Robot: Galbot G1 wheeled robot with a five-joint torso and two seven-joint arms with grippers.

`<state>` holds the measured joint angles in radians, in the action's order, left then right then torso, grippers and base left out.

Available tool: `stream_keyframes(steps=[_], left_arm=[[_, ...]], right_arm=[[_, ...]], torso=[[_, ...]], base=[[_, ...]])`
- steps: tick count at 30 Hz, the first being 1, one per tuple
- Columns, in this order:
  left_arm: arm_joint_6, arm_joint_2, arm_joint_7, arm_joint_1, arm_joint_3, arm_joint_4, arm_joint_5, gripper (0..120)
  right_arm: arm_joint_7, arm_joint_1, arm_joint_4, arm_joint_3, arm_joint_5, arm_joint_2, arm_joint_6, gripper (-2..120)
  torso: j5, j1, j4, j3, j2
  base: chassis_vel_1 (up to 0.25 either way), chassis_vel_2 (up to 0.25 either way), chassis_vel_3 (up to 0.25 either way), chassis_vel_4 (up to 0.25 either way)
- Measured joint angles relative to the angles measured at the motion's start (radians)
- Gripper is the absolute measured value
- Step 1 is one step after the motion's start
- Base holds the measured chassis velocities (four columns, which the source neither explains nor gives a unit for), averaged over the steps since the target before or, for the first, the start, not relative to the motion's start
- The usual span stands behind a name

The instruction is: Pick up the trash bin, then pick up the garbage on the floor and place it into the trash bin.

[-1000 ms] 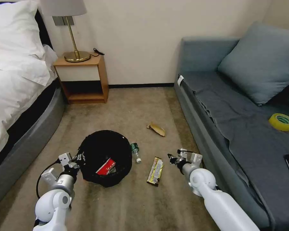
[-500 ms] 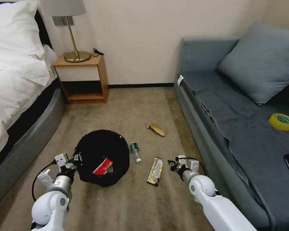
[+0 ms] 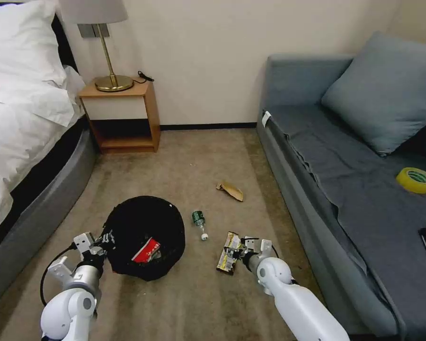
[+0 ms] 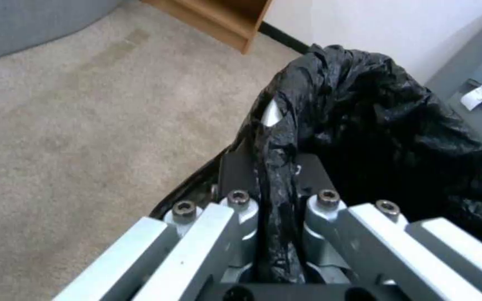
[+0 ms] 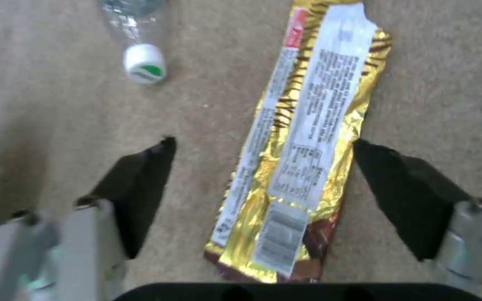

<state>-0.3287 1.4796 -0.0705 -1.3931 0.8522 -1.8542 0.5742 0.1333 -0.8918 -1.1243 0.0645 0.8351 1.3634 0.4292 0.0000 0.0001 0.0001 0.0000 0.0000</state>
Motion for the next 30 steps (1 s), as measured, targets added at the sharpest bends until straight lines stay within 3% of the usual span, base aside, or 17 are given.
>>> stream_keyframes(steps=[4,8,30], left_arm=[[0.0,-0.002,-0.003,0.002,-0.003,0.008,-0.001,5],[0.002,-0.005,-0.006,0.005,-0.008,0.02,-0.003,5],[0.007,-0.009,-0.014,-0.006,-0.007,0.024,-0.004,5]], right_arm=[[-0.015,0.018,0.06,0.014,-0.023,0.016,-0.016,98],[-0.036,0.027,0.1,0.026,-0.051,0.026,-0.029,100],[-0.104,0.073,0.223,0.014,-0.147,0.072,-0.078,100]], torso=[[0.0,0.0,-0.0001,0.0,0.0],[-0.0001,0.0,-0.0001,0.0,0.0],[-0.0001,0.0,-0.0001,0.0,0.0]], base=[[0.0,0.0,0.0,0.0],[0.0,0.0,0.0,0.0],[0.0,0.0,0.0,0.0]])
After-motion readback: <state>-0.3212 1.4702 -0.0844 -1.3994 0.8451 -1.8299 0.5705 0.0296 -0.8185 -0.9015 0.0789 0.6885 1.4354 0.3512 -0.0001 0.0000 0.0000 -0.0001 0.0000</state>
